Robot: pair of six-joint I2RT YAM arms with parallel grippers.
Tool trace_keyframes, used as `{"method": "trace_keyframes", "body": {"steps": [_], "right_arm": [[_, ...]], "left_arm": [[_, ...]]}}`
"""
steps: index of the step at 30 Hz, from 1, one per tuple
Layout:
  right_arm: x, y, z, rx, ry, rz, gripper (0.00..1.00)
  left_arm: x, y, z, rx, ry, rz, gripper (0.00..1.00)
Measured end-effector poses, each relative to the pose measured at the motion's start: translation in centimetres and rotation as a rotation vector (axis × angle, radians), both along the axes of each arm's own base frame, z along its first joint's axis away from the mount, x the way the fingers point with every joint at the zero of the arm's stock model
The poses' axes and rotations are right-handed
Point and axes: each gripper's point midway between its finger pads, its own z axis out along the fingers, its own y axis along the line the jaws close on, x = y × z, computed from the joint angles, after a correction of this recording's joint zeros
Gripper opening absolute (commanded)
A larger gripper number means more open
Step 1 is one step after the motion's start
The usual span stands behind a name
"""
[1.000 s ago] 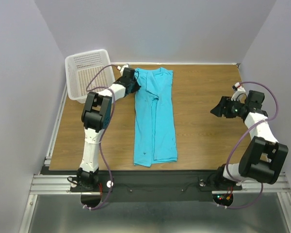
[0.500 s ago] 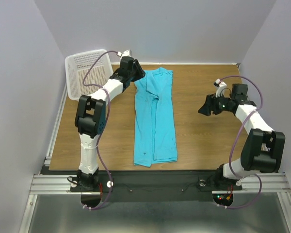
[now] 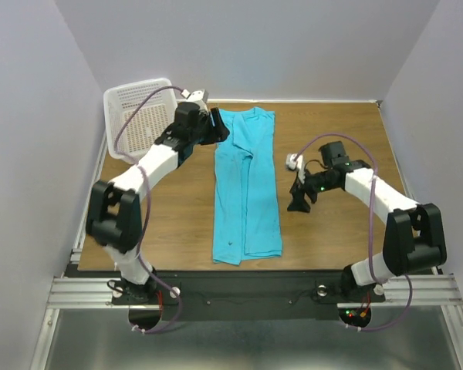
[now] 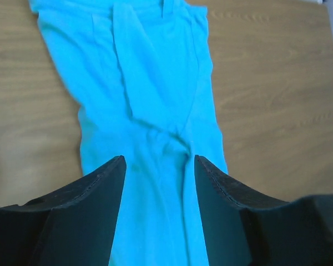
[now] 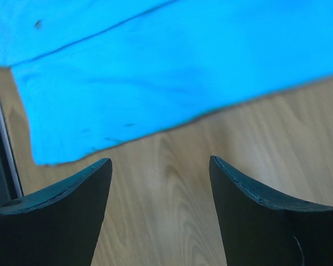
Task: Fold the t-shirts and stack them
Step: Fold the tshirt
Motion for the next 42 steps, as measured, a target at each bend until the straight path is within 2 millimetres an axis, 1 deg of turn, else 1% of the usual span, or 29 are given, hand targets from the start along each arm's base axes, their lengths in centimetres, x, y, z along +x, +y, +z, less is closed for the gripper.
{"method": "trace_keyframes", "body": {"steps": [2, 3, 5, 7, 8, 9, 11, 13, 14, 15, 16, 17, 18, 19, 23, 25, 28, 30, 34, 37, 40, 42], "right_arm": [[-2.5, 1.7, -0.7, -0.041, -0.046, 0.148, 0.76], [-3.4, 2.5, -0.9, -0.052, -0.060, 0.204, 0.76], [-5.4, 4.0, -1.5, -0.074, -0.082, 0.308, 0.76], [-7.6, 5.2, -2.3, -0.103, -0.096, 0.410, 0.74], [-8.6, 5.7, -2.5, -0.114, -0.098, 0.450, 0.73], [-9.7, 6.1, -2.8, -0.131, -0.098, 0.488, 0.72], [-11.1, 6.7, -3.3, -0.154, -0.102, 0.544, 0.71], [-12.9, 7.3, -4.0, -0.186, -0.105, 0.612, 0.70], [-13.5, 7.5, -4.3, -0.200, -0.105, 0.636, 0.70], [-14.5, 7.6, -4.7, -0.216, -0.100, 0.668, 0.70], [-15.4, 7.7, -5.1, -0.230, -0.092, 0.696, 0.70], [-15.8, 7.7, -5.2, -0.236, -0.088, 0.707, 0.70], [-16.1, 7.6, -5.4, -0.246, -0.084, 0.714, 0.69], [-16.3, 7.5, -5.5, -0.254, -0.081, 0.717, 0.68], [-16.9, 7.1, -5.7, -0.280, -0.085, 0.726, 0.68], [-17.7, 6.7, -6.1, -0.298, -0.084, 0.741, 0.67], [-18.2, 5.9, -7.0, -0.332, -0.070, 0.747, 0.67], [-18.3, 5.6, -7.3, -0.347, -0.065, 0.740, 0.67], [-18.0, 5.4, -7.7, -0.359, -0.072, 0.723, 0.67], [-18.0, 5.2, -8.1, -0.369, -0.067, 0.712, 0.66], [-18.0, 5.2, -8.2, -0.367, -0.069, 0.702, 0.66], [-17.9, 5.3, -8.2, -0.369, -0.072, 0.696, 0.66]], "left_arm": [[-3.2, 1.2, 2.2, 0.009, -0.037, -0.012, 0.73], [-5.4, 2.0, 3.9, -0.002, -0.079, -0.016, 0.73], [-8.8, 3.3, 6.2, -0.029, -0.134, -0.014, 0.72], [-12.8, 4.8, 7.1, -0.083, -0.149, 0.002, 0.70], [-13.8, 5.1, 7.0, -0.096, -0.143, 0.007, 0.68], [-15.2, 5.4, 6.3, -0.127, -0.121, 0.011, 0.66], [-17.7, 5.8, 3.4, -0.162, -0.031, 0.014, 0.63], [-20.5, 5.9, -0.8, -0.186, 0.097, 0.010, 0.63], [-22.1, 6.1, -3.6, -0.183, 0.188, 0.015, 0.63], [-23.5, 6.4, -6.1, -0.172, 0.274, 0.027, 0.63], [-24.8, 6.8, -7.9, -0.160, 0.348, 0.039, 0.63], [-26.3, 7.1, -9.6, -0.146, 0.422, 0.050, 0.63], [-27.2, 7.3, -10.6, -0.139, 0.470, 0.060, 0.63], [-28.0, 7.5, -11.0, -0.137, 0.505, 0.064, 0.63], [-28.9, 6.4, -11.2, -0.154, 0.548, 0.036, 0.63], [-30.0, 5.5, -12.3, -0.133, 0.609, 0.007, 0.62], [-31.4, 4.7, -13.7, -0.101, 0.681, -0.015, 0.62], [-31.9, 4.5, -14.1, -0.091, 0.706, -0.017, 0.62], [-32.3, 4.1, -14.1, -0.092, 0.716, -0.009, 0.62], [-32.7, 3.9, -14.3, -0.089, 0.724, -0.007, 0.59], [-33.5, 3.7, -14.9, -0.075, 0.749, -0.012, 0.59], [-34.5, 3.8, -15.5, -0.061, 0.777, -0.013, 0.58]]}}
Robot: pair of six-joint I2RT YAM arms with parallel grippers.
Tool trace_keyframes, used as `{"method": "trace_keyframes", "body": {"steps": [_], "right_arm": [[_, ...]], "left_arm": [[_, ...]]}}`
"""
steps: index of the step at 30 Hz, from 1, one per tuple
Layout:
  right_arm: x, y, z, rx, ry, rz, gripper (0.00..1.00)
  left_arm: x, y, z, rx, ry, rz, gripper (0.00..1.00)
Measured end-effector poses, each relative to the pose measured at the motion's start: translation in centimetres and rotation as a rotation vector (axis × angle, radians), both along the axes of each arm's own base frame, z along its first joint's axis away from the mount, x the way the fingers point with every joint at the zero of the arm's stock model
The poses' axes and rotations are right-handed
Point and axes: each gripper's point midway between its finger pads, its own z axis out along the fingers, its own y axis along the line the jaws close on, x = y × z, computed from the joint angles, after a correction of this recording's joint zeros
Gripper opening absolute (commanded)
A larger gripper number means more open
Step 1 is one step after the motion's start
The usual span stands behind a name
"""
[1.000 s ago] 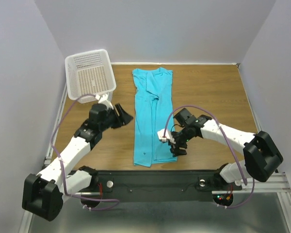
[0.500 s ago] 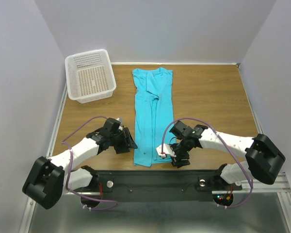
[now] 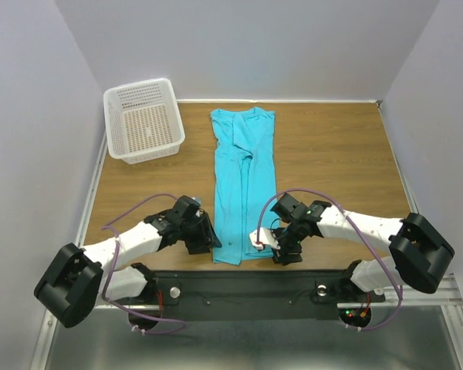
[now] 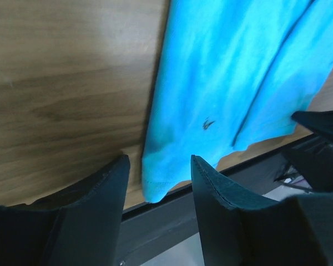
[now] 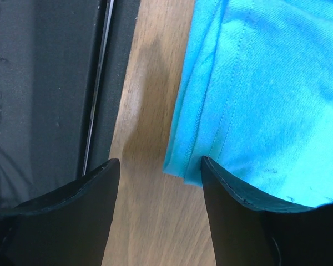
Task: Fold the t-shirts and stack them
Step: Fold the tshirt
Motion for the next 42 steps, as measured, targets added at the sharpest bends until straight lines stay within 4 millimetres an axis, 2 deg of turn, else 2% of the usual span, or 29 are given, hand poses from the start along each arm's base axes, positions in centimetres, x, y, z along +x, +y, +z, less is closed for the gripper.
{"method": "trace_keyframes", "body": {"steps": [5, 9, 11, 12, 17, 20, 22, 24, 28, 32, 33, 35, 42], "right_arm": [[0.4, 0.1, 0.0, 0.000, -0.014, -0.011, 0.66], [0.6, 0.2, 0.0, -0.001, -0.022, -0.021, 0.65], [0.7, 0.2, 0.0, 0.000, -0.026, -0.022, 0.65], [0.8, 0.2, 0.0, -0.001, -0.029, -0.023, 0.65], [1.0, 0.2, -0.1, -0.004, -0.039, -0.033, 0.62], [1.0, 0.2, -0.2, -0.001, -0.040, -0.036, 0.59], [1.0, 0.2, -0.2, 0.007, -0.046, -0.039, 0.54], [1.0, 0.3, -0.3, 0.011, -0.047, -0.044, 0.42], [1.2, 0.5, -0.3, 0.021, -0.051, -0.058, 0.27], [1.4, 0.6, -0.4, 0.031, -0.060, -0.085, 0.13], [1.4, 0.6, -0.4, 0.035, -0.065, -0.090, 0.06], [1.4, 0.6, -0.4, 0.041, -0.070, -0.103, 0.01], [1.0, 0.1, -0.1, 0.030, -0.055, -0.132, 0.01]], "left_arm": [[-1.3, -0.3, -0.2, -0.020, 0.022, -0.012, 0.57], [-1.6, -0.5, -0.2, -0.035, 0.037, -0.003, 0.53], [-1.7, -0.6, -0.3, -0.038, 0.045, -0.001, 0.49], [-1.7, -0.7, -0.3, -0.040, 0.049, -0.002, 0.42], [-2.1, -0.8, -0.8, -0.029, 0.068, -0.012, 0.26], [-2.3, -0.8, -0.9, -0.024, 0.072, -0.018, 0.25], [-2.3, -0.8, -0.9, -0.023, 0.072, -0.021, 0.21], [-2.4, -0.8, -1.0, -0.023, 0.073, -0.026, 0.15], [-2.4, -0.8, -0.9, -0.025, 0.072, -0.035, 0.13], [-2.5, -0.8, -0.9, -0.026, 0.071, -0.044, 0.06], [-2.5, -0.8, -0.9, -0.027, 0.071, -0.046, 0.04], [-2.6, -0.8, -0.9, -0.028, 0.070, -0.050, 0.02], [-2.6, -1.0, -0.6, -0.035, 0.070, -0.062, 0.00]]}}
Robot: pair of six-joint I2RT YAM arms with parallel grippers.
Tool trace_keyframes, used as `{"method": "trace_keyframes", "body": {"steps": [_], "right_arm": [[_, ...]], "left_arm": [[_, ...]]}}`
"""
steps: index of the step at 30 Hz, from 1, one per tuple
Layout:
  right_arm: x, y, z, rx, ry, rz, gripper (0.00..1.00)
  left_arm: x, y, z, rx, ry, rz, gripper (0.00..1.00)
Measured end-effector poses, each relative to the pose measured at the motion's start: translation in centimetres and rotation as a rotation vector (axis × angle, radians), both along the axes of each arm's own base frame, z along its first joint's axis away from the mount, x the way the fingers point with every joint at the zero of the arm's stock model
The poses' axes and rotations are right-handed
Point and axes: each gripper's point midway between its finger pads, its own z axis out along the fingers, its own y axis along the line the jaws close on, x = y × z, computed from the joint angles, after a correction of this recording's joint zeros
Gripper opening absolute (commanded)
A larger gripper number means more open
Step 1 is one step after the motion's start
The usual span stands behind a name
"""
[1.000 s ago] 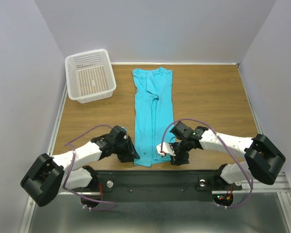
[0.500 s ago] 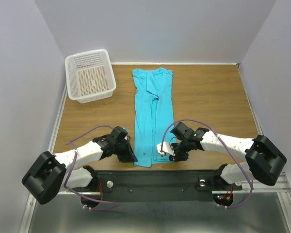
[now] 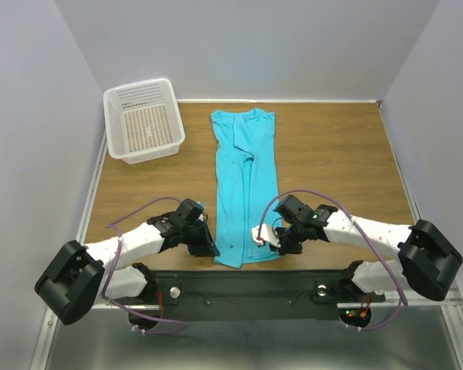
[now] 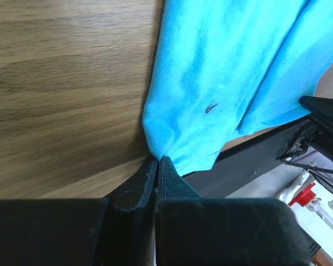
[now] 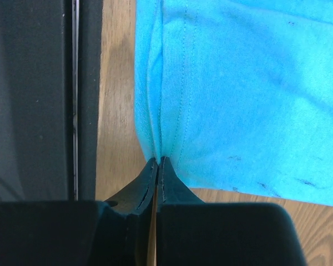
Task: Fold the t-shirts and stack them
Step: Fold the tshirt
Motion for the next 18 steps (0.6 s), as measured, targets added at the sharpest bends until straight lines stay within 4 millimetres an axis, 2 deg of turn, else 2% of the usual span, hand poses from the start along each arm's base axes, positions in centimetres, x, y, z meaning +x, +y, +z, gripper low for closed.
{"method": "trace_keyframes", "body": {"steps": [5, 11, 13, 18], "right_arm": [[0.0, 0.1, 1.4, -0.013, 0.018, 0.003, 0.01], [0.9, 0.6, 3.3, 0.015, 0.024, -0.004, 0.01], [1.8, 0.4, 3.9, 0.025, 0.029, -0.041, 0.01], [6.8, -0.4, 5.8, 0.075, 0.016, -0.189, 0.01]], "left_arm": [[1.0, -0.9, 1.6, -0.024, -0.026, -0.006, 0.00], [3.2, -2.0, 4.3, -0.086, -0.071, 0.010, 0.00], [4.3, -2.2, 5.2, -0.104, -0.082, 0.028, 0.00], [7.6, -1.3, 6.3, -0.134, -0.103, 0.100, 0.00]]}}
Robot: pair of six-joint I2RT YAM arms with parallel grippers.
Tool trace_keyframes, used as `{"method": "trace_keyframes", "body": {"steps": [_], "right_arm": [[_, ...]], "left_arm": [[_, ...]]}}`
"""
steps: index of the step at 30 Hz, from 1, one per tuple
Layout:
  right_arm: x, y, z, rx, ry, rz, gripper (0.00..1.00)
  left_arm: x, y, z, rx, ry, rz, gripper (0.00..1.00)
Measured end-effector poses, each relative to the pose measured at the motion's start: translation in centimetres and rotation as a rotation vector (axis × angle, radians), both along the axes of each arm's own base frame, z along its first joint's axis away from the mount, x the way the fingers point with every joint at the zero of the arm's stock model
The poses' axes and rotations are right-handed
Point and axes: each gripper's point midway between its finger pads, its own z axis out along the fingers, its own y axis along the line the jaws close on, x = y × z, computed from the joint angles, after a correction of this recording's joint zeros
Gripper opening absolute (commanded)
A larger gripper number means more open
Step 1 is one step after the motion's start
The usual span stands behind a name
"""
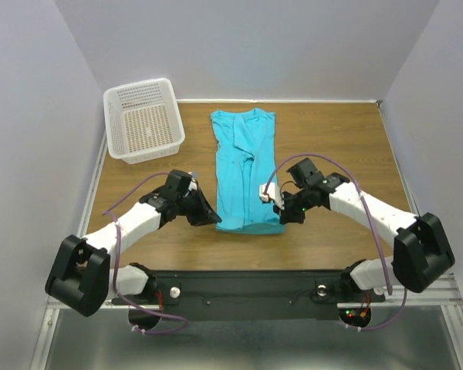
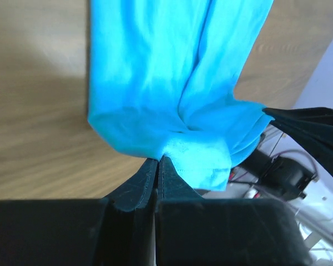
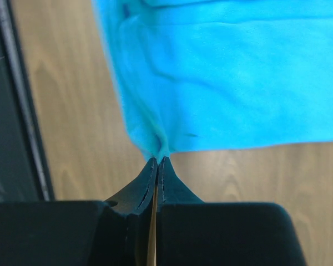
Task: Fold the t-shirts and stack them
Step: Fold the tshirt
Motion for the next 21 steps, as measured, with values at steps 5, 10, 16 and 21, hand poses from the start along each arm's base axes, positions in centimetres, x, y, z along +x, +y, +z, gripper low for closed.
{"method": "trace_keyframes", "body": {"steps": [5, 10, 16, 21], "right_arm": [[4.0, -0.1, 0.1, -0.004, 0.014, -0.079, 0.01], [7.6, 0.0, -1.6, -0.021, 0.069, -0.149, 0.01], [12.0, -0.4, -1.6, -0.009, 0.067, -0.235, 0.01], [14.9, -0.2, -0.5, 0.018, 0.030, -0.272, 0.01]], "left_arm": [[4.5, 0.3, 0.5, -0.009, -0.008, 0.044, 0.00], [9.6, -0.8, 1.3, -0.021, -0.049, 0.039, 0.00], [14.3, -0.6, 2.4, -0.032, -0.110, 0.052, 0.00], [16.7, -0.3, 1.8, -0.032, -0.111, 0.058, 0.00]]}}
